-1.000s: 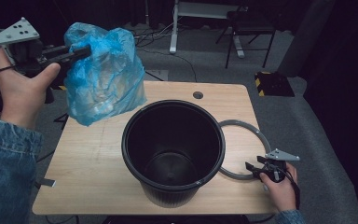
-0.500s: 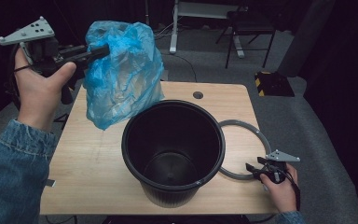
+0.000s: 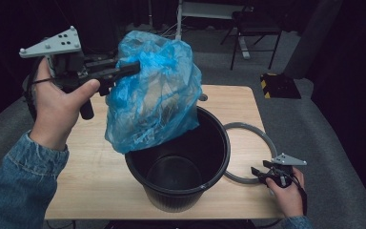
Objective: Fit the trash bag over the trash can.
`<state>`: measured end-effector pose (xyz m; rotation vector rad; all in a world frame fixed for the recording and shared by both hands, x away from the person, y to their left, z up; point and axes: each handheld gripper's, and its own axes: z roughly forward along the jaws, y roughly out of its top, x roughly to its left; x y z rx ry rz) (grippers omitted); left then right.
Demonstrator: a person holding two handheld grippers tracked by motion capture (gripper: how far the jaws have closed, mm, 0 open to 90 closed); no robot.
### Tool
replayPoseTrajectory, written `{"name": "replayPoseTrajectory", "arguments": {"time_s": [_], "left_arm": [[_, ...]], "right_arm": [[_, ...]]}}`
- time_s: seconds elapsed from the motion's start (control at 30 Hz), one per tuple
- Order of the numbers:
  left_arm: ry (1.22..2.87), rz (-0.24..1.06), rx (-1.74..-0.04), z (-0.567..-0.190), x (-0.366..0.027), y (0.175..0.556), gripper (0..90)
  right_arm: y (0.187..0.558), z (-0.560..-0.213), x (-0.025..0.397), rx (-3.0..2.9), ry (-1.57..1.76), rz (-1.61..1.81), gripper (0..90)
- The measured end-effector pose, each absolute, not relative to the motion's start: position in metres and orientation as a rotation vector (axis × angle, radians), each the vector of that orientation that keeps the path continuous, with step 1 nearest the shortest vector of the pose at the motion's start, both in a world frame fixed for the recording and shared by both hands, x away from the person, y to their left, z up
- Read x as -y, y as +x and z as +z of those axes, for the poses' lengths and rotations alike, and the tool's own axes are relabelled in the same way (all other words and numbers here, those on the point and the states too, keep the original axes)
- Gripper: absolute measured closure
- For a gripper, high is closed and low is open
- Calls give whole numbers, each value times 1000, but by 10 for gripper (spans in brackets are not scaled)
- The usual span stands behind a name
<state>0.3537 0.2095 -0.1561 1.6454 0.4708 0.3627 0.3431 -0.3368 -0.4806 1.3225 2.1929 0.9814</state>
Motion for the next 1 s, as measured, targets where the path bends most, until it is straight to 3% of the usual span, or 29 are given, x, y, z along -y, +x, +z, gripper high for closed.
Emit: {"name": "replayPoseTrajectory", "arguments": {"time_s": [0.37,1.0], "left_arm": [[1796,308,-391,-187,-183,351,806],[1837,284,-372,-208,-177,352,805]], "right_arm": [[340,-468,334,-2175,1297,1020,368],[344,-369,318,-2138,1120,1249,357]]}}
